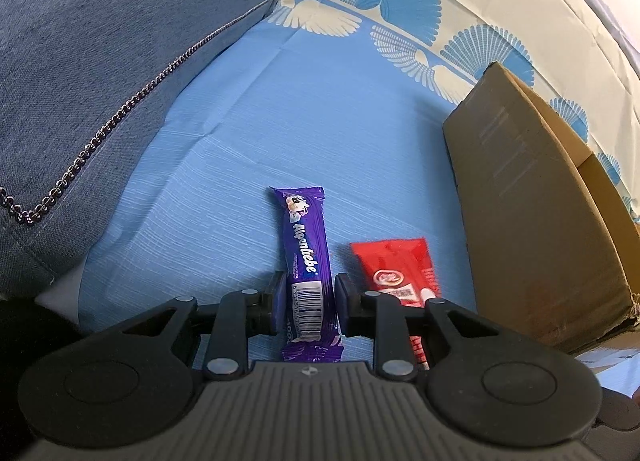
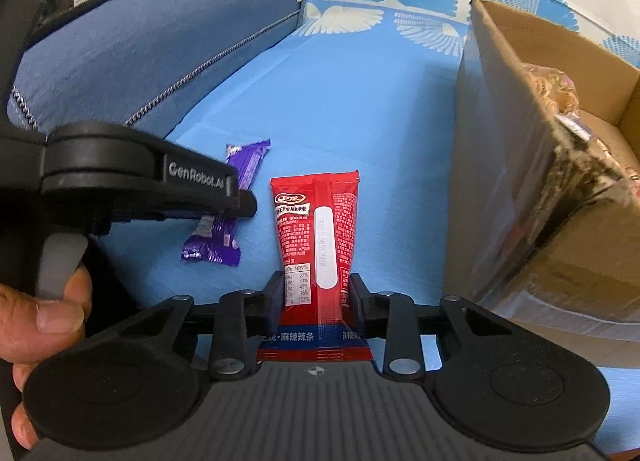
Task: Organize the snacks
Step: 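Lift the red pack with the right gripper while the left holds the purple bar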
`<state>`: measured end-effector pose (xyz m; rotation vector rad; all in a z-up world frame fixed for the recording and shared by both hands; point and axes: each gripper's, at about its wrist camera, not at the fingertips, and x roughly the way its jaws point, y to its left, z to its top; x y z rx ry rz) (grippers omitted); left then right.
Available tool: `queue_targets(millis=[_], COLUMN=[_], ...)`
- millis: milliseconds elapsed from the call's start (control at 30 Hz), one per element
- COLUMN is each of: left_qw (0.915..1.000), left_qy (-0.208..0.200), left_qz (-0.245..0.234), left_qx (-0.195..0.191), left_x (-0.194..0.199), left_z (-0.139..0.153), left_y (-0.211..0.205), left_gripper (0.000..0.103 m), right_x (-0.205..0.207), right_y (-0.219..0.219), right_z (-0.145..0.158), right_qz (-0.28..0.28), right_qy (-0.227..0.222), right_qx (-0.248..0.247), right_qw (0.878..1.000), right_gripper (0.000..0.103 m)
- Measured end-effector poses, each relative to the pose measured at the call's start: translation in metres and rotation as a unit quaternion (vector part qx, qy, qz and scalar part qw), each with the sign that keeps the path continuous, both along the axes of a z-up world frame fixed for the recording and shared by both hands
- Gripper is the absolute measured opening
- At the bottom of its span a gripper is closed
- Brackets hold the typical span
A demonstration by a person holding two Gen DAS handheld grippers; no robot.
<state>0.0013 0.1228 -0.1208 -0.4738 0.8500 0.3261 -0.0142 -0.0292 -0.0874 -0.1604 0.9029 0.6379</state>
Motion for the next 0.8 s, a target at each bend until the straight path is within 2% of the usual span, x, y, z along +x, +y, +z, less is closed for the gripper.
queue_targets(millis=[800], left_qw=[1.0000], left_qy=[-0.001], left_qz=[0.002], left_qx=[-0.004], left_x=[0.0005], left_z=[0.0003], left_y=[-0.0007], left_gripper=[0.030], right_x=[-0.0016], right_y=[0.0007], right_z=[-0.0058], right_qz=[0.004], right_qy=[0.010], right_qx=[-0.006], right_qw=[1.000], right_gripper=[0.035])
